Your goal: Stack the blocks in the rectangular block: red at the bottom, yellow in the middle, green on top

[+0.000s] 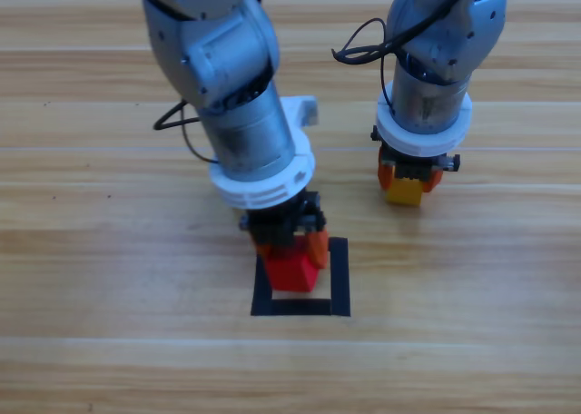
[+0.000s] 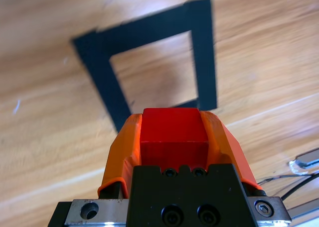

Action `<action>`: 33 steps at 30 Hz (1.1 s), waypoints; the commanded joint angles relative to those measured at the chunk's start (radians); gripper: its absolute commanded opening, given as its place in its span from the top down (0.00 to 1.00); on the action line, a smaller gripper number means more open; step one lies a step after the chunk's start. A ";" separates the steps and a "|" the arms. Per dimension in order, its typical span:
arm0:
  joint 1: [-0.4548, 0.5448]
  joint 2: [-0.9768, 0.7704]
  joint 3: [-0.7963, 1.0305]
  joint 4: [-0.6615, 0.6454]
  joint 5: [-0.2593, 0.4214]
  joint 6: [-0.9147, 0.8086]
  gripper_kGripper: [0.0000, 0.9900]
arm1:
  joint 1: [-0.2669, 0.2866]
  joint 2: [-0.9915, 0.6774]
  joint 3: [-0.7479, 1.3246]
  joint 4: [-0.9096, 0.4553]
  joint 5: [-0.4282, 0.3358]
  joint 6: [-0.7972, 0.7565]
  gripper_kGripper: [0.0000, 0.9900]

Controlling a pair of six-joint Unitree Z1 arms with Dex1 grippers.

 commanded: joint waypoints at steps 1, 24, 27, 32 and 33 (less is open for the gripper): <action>-0.074 0.036 -0.025 0.001 0.047 0.045 0.78 | 0.060 -0.072 -0.001 0.123 -0.070 -0.012 0.72; -0.178 0.114 -0.164 0.158 0.267 -0.317 0.85 | 0.109 -0.522 0.286 0.151 -0.076 -0.048 0.72; -0.183 0.135 -0.213 0.190 0.288 -0.355 0.85 | 0.109 -0.520 0.314 0.121 -0.061 -0.057 0.72; -0.183 0.163 -0.256 0.221 0.322 -0.391 0.85 | 0.109 -0.520 0.341 0.095 -0.047 -0.066 0.72; -0.183 0.161 -0.256 0.221 0.331 -0.400 0.85 | 0.109 -0.520 0.343 0.095 -0.047 -0.066 0.72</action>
